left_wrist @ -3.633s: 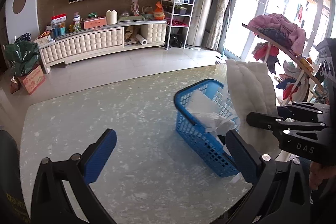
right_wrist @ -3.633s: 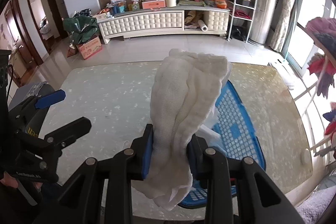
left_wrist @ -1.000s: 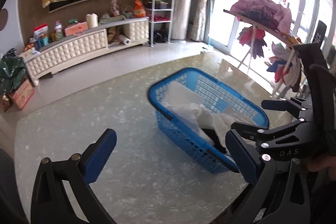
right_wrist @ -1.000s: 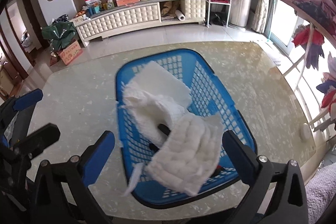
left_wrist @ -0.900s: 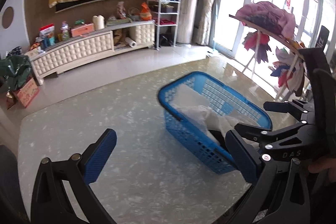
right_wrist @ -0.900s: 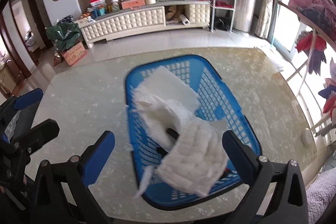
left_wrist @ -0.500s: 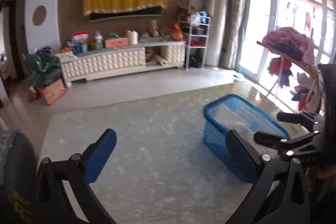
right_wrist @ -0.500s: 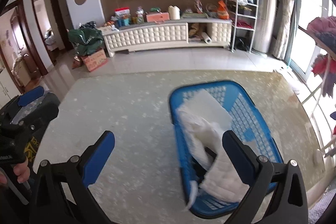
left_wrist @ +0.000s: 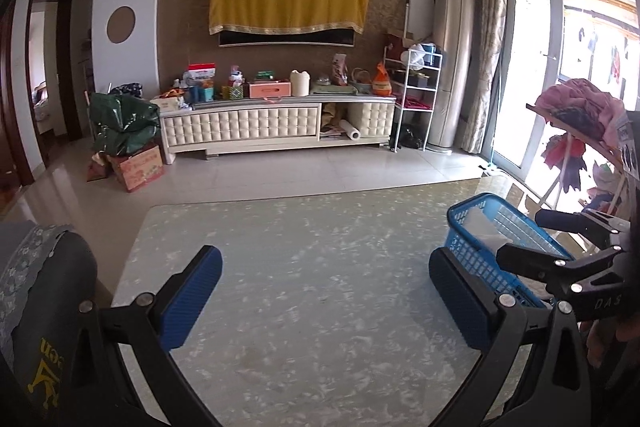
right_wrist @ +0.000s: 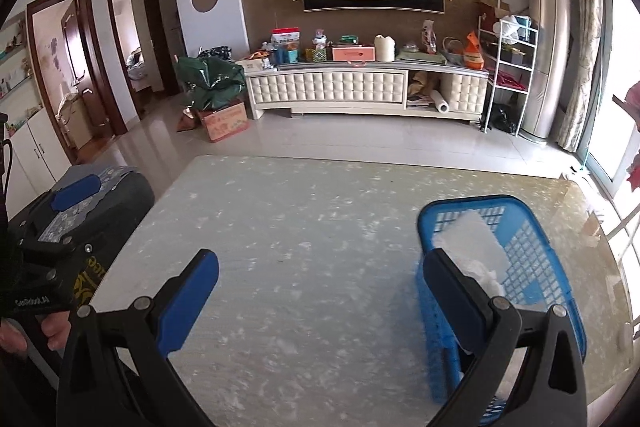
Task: Organize soft objects
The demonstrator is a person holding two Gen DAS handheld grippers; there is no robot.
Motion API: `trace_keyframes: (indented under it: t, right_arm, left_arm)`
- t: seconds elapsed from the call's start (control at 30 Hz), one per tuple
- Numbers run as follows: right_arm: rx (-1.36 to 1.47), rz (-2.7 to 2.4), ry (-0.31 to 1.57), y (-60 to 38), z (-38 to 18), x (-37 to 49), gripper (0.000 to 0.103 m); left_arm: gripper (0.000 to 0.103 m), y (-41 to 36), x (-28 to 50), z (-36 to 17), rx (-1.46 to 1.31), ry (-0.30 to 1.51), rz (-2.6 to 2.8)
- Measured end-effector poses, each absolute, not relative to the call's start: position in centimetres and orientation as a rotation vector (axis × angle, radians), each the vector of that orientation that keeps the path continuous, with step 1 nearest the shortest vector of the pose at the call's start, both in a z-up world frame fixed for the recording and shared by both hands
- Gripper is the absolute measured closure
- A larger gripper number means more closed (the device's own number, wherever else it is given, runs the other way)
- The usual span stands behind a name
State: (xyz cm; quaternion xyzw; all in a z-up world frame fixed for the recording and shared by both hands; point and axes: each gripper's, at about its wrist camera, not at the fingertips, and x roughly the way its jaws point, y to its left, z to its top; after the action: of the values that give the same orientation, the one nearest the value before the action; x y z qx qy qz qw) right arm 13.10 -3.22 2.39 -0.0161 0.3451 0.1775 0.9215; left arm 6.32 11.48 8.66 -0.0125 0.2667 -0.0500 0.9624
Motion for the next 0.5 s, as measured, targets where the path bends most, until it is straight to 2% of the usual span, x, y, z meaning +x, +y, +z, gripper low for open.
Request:
trace_keyframes:
  t: [0.5]
  right_arm:
    - [-0.059, 0.391, 0.711, -2.3, 2.2, 12.9, 0.0]
  left_arm:
    - [0.0, 11.6, 5.5, 8.6, -0.005, 0.535, -0.114]
